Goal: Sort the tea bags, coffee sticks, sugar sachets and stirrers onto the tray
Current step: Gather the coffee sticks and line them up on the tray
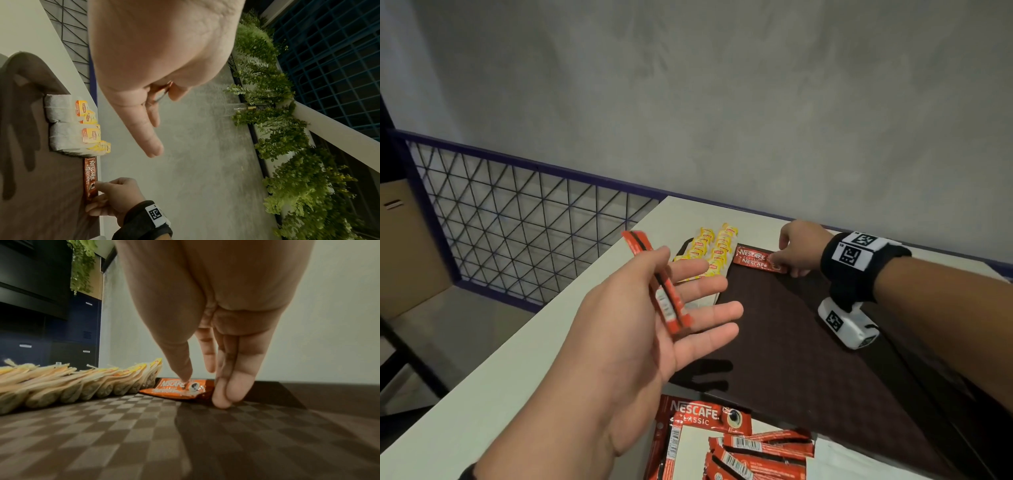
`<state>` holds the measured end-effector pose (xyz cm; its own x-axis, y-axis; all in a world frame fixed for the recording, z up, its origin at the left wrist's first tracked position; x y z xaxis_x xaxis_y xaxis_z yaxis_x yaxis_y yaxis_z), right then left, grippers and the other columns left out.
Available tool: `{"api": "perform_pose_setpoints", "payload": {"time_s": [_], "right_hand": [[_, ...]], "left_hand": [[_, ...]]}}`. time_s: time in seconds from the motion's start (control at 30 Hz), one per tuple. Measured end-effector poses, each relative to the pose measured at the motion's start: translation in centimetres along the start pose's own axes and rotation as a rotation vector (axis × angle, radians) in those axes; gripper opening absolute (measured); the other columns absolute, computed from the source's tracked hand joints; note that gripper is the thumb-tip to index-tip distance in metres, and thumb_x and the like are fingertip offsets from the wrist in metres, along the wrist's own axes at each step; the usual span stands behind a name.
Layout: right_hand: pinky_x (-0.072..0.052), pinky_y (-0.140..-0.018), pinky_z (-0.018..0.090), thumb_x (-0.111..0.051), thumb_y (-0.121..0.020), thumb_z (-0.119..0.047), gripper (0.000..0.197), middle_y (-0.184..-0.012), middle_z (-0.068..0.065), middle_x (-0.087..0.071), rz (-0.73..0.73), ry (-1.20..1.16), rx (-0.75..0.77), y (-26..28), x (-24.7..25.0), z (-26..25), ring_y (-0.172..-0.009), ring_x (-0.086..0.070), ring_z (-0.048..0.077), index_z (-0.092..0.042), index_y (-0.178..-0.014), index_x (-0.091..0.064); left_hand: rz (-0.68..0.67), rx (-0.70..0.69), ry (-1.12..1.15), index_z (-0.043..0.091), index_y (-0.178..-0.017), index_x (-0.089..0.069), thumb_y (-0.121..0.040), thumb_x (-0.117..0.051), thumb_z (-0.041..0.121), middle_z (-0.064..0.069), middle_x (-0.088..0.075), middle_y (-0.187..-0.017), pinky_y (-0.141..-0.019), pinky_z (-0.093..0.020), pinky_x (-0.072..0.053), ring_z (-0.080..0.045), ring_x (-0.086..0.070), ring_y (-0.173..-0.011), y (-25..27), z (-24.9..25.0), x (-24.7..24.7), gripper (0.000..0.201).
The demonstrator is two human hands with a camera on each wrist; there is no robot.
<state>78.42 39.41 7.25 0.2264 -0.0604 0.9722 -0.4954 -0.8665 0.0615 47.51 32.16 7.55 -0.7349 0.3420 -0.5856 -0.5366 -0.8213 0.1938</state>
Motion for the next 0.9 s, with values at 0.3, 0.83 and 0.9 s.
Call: {"api": "perform_pose_setpoints", "payload": {"time_s": [0.3,0.83,0.9], "right_hand": [[-0.053,-0.059,0.032,-0.075,-0.085,-0.03,0.035,-0.089,0.021,-0.07,-0.339,-0.775,0.298,11.2,4.1,-8.8,-0.064,-0.065,0.022,0.003,-0.098,-0.072],[-0.046,-0.048,0.022,-0.063,-0.081,0.0,0.018,-0.075,0.014,-0.057,-0.596,-1.115,0.282,18.3,4.6,-11.5,-0.053,-0.052,0.014,-0.008,-0.096,-0.063],[-0.046,-0.047,0.022,-0.06,-0.085,0.0,0.014,-0.073,0.014,-0.058,-0.64,-1.088,0.294,18.7,4.5,-11.6,-0.052,-0.053,0.014,-0.005,-0.097,-0.063]], "left_hand": [[0.022,-0.152,-0.193,0.03,-0.113,-0.079,-0.106,-0.045,0.046,0.001,-0.08,-0.108,-0.098,-0.043,-0.054,-0.017,-0.073,-0.109,0.6,0.8,0.0,0.039],[-0.111,-0.249,-0.118,0.023,-0.098,-0.082,-0.097,-0.063,0.026,-0.007,-0.08,-0.108,-0.075,-0.03,-0.055,-0.023,-0.073,-0.109,0.9,1.8,-0.7,0.019],[-0.093,-0.253,-0.127,0.023,-0.093,-0.082,-0.09,-0.072,0.031,-0.008,-0.08,-0.104,-0.07,-0.028,-0.052,-0.019,-0.071,-0.097,0.9,1.7,-0.6,0.013]]}}
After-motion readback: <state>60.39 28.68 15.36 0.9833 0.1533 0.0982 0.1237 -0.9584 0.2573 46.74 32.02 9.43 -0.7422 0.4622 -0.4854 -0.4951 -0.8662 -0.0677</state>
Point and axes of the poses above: each hand's wrist, its own y-axis away from the middle knuckle, its own x-axis out of the back of the hand, z = x × y, the point moved 7 cm from there along -y, towards the middle knuckle
